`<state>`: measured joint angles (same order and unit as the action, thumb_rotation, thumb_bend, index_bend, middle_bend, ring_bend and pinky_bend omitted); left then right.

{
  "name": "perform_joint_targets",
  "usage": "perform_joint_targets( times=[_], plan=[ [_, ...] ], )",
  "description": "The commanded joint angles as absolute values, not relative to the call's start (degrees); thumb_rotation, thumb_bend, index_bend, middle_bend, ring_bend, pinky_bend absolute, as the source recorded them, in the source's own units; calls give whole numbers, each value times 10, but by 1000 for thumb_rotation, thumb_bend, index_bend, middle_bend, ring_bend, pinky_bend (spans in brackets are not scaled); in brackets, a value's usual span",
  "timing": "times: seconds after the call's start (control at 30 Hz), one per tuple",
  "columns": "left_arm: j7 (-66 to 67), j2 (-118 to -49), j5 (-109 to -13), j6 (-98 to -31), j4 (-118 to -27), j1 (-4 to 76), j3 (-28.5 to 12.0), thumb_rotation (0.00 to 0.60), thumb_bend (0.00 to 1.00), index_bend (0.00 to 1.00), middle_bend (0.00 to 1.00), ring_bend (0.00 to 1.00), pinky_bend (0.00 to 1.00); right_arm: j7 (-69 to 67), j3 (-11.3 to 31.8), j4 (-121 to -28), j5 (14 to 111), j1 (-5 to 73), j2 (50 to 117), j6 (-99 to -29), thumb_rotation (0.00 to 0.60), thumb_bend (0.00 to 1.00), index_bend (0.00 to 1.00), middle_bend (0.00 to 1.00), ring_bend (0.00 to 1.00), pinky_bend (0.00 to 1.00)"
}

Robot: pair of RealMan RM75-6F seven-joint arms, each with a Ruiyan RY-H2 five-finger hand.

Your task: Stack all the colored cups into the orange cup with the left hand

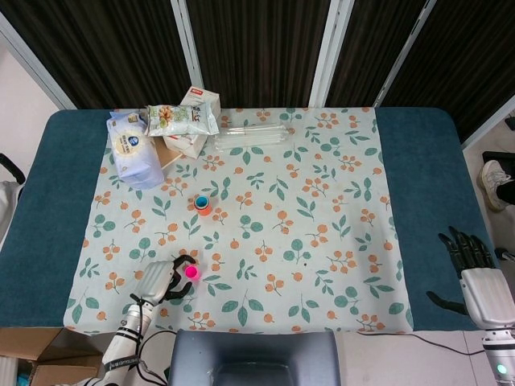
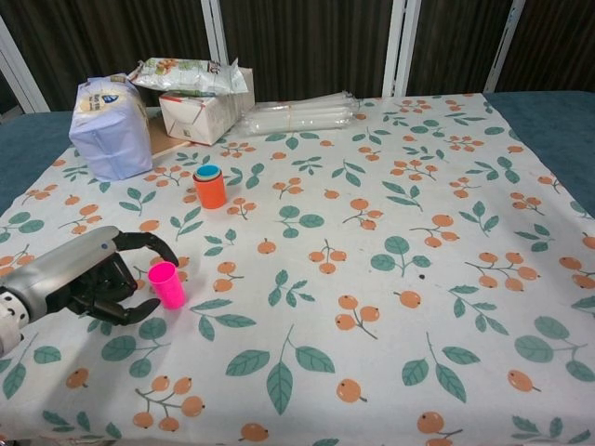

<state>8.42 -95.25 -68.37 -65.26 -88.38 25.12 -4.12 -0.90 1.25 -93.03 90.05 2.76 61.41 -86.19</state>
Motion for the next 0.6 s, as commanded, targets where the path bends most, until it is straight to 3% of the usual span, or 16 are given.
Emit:
perform_joint_targets(
  times=[0.03,0.6],
  plan=[
    [83,-953,-685,-652,-885,251,-42,600,364,363,1000,1000,1000,-9,13,-930,900,28,614,-862,600,174,0,0,0,0],
    [87,-968,-679,-644,-874,254,-58,600,370,531,1000,1000,1000,-13,12,-930,901,26,612,-865,600,175,0,0,0,0]
  ],
)
